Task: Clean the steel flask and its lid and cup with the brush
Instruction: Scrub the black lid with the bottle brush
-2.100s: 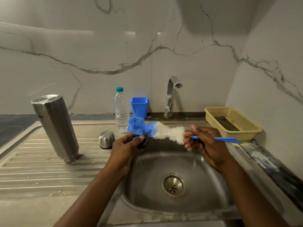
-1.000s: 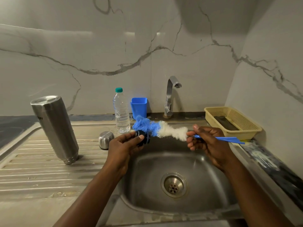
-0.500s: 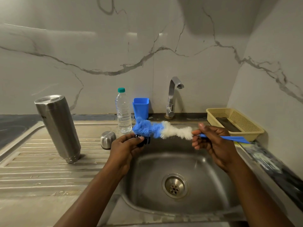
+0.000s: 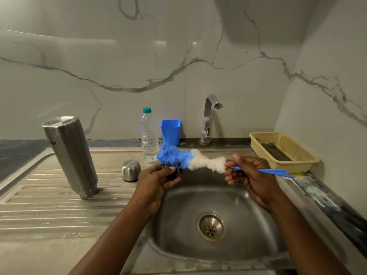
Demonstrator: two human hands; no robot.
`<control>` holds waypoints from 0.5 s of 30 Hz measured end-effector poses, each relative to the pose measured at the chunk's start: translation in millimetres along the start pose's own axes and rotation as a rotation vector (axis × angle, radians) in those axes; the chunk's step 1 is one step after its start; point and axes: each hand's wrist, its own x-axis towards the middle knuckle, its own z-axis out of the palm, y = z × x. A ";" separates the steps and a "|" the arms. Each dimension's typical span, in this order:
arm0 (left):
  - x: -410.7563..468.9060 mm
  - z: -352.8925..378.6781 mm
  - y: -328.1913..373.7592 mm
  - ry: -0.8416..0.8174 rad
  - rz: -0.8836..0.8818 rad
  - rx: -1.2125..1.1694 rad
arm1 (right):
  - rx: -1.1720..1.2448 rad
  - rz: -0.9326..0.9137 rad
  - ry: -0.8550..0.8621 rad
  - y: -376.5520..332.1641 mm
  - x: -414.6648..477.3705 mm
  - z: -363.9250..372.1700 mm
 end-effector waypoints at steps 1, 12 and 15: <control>0.0 0.4 -0.2 0.007 0.013 0.004 | -0.004 0.001 -0.007 0.1 0.4 2.0; 0.6 -6.2 3.7 0.020 0.099 0.152 | 0.020 0.004 0.003 -5.3 1.4 -4.7; 1.4 -9.2 7.7 0.051 0.113 0.185 | 0.036 -0.003 0.018 -10.2 0.8 -13.7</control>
